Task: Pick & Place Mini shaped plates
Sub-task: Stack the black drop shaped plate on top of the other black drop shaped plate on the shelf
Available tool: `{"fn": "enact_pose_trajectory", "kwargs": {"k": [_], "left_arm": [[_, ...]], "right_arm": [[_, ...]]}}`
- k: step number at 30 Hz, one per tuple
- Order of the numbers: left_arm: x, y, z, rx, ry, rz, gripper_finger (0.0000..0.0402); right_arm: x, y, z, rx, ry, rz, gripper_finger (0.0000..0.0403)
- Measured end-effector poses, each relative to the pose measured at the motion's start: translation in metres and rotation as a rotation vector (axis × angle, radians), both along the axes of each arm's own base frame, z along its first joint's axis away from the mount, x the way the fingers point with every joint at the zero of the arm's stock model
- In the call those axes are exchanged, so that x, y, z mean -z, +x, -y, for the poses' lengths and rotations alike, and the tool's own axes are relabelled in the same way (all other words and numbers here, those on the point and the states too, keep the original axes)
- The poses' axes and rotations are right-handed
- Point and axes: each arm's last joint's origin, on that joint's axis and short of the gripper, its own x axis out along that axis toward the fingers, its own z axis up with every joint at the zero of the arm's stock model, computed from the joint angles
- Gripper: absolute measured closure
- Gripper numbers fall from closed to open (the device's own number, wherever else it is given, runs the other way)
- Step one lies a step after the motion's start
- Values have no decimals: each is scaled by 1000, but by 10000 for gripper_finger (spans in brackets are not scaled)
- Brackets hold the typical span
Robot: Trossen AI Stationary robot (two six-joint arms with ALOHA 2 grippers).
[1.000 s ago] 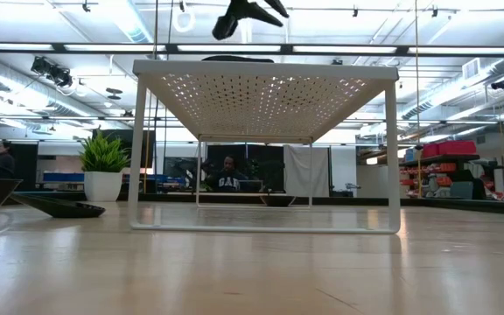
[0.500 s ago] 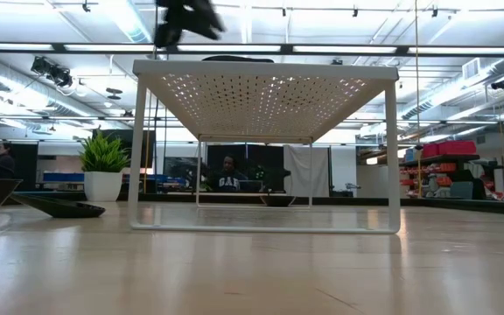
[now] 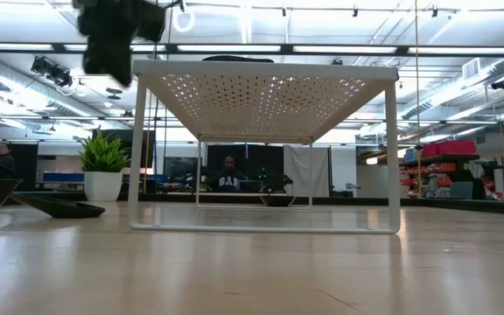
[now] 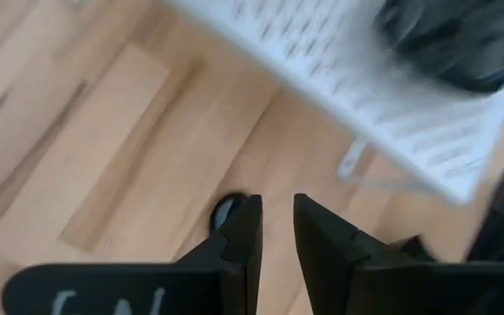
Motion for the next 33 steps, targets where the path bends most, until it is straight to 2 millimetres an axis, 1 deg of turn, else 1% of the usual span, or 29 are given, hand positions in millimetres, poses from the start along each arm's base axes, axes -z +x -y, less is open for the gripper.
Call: {"fn": "enact_pose_trajectory", "kwargs": {"k": [6, 9, 11, 14, 19, 22, 26, 33], "left_arm": [[40, -10, 4, 18, -2, -132, 328], [54, -15, 5, 20, -25, -183, 326], [61, -18, 6, 19, -61, -207, 319], [71, -22, 8, 39, -119, -242, 294], [81, -26, 9, 55, -164, -281, 239], [84, -25, 9, 47, -155, -265, 216], [89, -25, 9, 50, -166, -261, 203], [102, -25, 10, 50, -181, -303, 200]], "right_arm": [[0, 0, 0, 0, 0, 0, 381], [0, 0, 0, 0, 0, 0, 381], [0, 0, 0, 0, 0, 0, 381], [0, 0, 0, -1, 0, 0, 381], [0, 0, 0, 0, 0, 0, 381], [0, 0, 0, 0, 0, 0, 381], [0, 0, 0, -1, 0, 0, 381], [0, 0, 0, 0, 0, 0, 381]]}}
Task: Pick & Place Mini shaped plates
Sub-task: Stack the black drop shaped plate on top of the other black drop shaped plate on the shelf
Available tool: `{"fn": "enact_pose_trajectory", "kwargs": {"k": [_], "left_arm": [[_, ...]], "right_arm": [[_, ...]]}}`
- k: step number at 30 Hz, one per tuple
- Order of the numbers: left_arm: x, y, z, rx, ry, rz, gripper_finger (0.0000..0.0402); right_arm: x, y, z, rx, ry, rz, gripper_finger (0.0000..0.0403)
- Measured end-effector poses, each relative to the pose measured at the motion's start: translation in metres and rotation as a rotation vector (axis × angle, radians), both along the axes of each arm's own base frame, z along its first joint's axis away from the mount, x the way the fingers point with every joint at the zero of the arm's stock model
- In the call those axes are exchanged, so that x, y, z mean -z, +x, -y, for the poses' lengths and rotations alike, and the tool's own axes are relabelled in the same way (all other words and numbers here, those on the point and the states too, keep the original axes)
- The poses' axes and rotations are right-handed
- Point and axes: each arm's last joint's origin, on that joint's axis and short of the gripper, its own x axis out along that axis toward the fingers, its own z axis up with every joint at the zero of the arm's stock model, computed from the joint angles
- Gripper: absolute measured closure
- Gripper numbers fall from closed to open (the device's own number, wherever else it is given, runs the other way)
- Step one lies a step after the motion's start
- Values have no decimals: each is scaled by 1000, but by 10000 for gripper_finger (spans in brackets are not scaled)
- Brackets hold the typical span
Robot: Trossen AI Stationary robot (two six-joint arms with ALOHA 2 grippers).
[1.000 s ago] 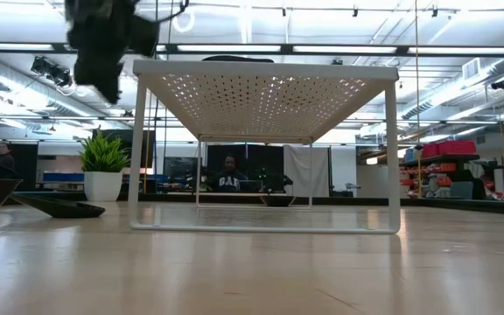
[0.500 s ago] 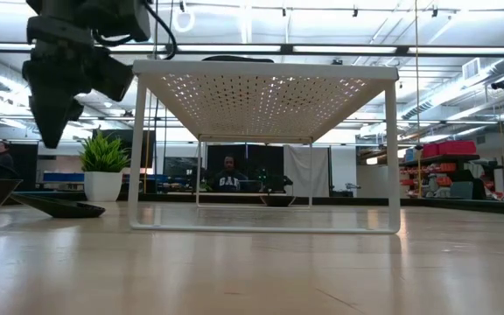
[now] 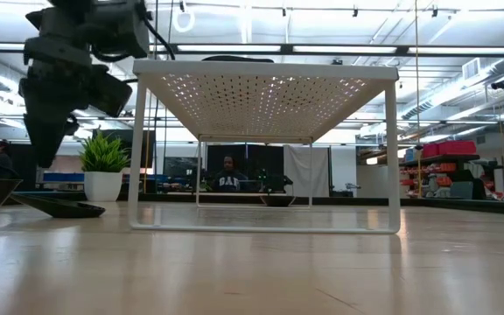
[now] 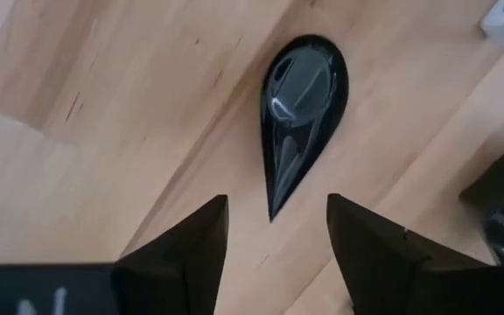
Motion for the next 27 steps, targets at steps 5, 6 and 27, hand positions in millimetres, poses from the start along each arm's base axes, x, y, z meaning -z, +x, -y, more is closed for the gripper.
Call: {"fn": "enact_pose_trajectory", "kwargs": {"k": [5, 6, 27], "left_arm": [[10, 8, 0, -1, 11, -27, 200], [13, 10, 0, -1, 11, -28, 200], [43, 23, 11, 82, -13, -136, 200]], "right_arm": [[0, 0, 0, 0, 0, 0, 381], [0, 0, 0, 0, 0, 0, 381], [0, 0, 0, 0, 0, 0, 381]]}}
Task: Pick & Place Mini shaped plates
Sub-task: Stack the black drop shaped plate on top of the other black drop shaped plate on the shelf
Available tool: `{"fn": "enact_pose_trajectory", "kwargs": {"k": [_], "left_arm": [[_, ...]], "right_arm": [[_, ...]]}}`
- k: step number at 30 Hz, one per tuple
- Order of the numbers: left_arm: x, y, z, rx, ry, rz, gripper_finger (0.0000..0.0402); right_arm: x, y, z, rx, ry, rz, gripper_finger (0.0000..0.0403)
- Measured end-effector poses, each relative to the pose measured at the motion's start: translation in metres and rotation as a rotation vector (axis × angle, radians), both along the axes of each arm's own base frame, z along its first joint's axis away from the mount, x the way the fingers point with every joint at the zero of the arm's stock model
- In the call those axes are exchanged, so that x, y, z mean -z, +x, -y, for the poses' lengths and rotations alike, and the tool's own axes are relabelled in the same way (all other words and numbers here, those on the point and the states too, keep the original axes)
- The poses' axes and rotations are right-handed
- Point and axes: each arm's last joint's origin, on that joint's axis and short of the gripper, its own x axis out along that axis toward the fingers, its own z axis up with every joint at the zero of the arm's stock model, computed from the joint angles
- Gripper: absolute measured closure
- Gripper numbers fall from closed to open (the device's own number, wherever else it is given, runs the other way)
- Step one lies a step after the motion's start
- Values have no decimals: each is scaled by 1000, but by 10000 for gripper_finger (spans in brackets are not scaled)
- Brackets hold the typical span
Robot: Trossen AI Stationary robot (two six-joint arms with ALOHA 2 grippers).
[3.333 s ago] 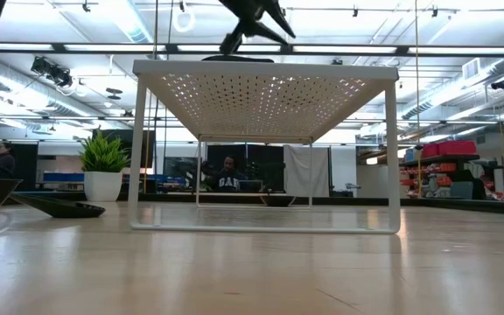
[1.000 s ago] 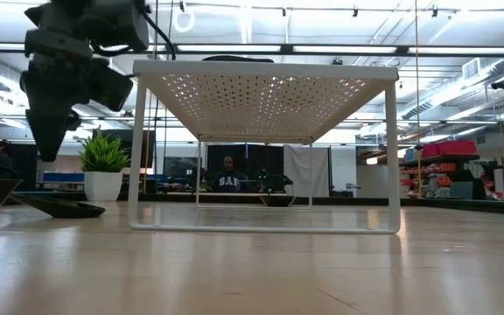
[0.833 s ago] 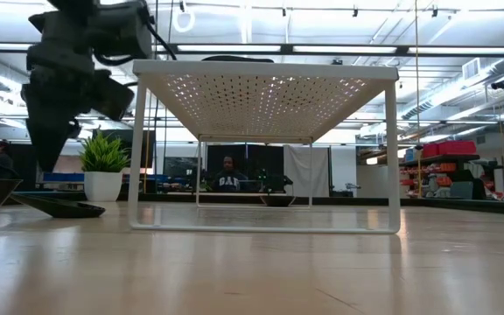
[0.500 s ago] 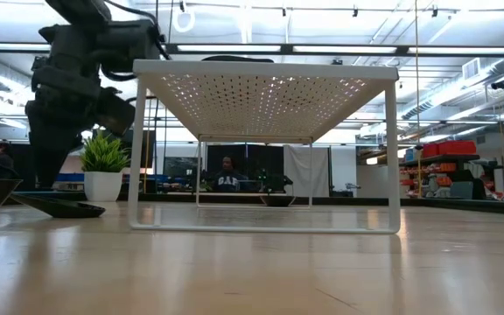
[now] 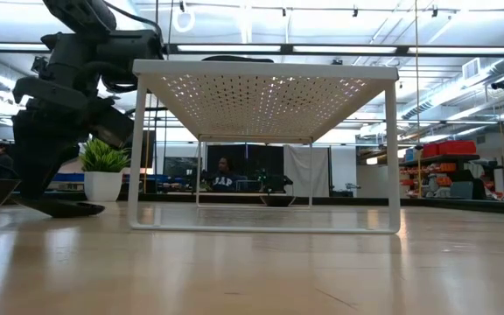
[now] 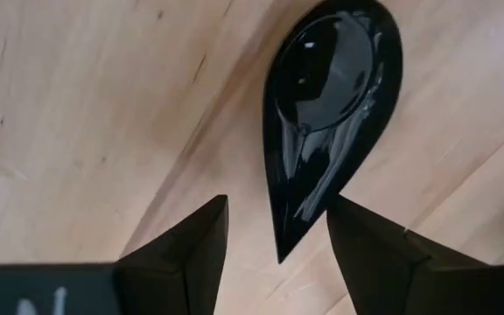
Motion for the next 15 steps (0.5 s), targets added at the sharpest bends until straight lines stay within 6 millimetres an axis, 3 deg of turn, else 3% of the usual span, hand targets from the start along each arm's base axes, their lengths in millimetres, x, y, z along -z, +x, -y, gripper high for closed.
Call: {"fn": "enact_pose_trajectory", "kwargs": {"k": [7, 15], "left_arm": [[1, 0, 0, 0, 6, -3, 214], [1, 0, 0, 1, 5, -3, 261]], "right_arm": [[0, 0, 0, 0, 0, 0, 381], [0, 0, 0, 0, 0, 0, 381]]}}
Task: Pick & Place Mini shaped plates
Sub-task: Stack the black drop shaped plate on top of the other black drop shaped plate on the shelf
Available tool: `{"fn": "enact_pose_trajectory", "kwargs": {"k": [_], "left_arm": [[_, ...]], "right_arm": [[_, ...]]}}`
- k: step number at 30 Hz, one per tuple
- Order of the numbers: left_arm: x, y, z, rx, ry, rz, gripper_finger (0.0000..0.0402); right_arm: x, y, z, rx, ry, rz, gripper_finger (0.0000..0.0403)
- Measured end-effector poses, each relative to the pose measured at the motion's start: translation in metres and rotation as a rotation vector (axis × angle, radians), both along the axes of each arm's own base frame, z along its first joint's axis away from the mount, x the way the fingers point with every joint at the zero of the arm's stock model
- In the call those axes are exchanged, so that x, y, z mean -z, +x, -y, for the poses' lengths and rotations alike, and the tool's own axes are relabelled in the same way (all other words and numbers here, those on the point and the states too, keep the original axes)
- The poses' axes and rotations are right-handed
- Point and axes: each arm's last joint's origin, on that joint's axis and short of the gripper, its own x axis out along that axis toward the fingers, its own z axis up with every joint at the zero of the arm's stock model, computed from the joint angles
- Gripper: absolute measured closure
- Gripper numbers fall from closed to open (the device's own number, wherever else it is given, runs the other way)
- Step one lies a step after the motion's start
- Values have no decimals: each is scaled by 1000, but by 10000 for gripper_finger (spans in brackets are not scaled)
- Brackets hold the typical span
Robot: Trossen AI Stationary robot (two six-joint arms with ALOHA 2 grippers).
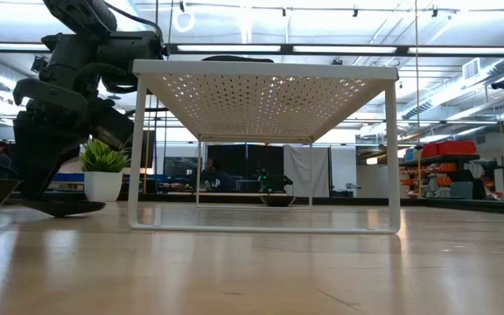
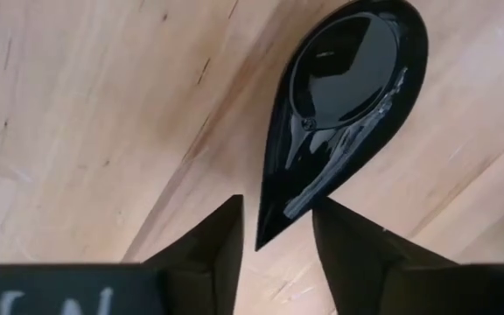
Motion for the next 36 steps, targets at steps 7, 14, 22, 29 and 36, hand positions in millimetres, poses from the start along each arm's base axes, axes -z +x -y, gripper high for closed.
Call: {"fn": "enact_pose_trajectory", "kwargs": {"k": [7, 14, 22, 29, 36], "left_arm": [[0, 0, 0, 24, 0, 7, 307], [0, 0, 0, 24, 0, 6, 340], [0, 0, 1, 24, -21, 5, 364], [-1, 0, 1, 24, -35, 5, 385], [-1, 0, 2, 24, -60, 3, 398]], "right_arm": [[0, 0, 0, 0, 0, 0, 381], [0, 0, 0, 0, 0, 1, 381], [0, 0, 0, 0, 0, 0, 381], [0, 0, 0, 0, 0, 1, 381], [0, 0, 0, 0, 0, 0, 381]]}}
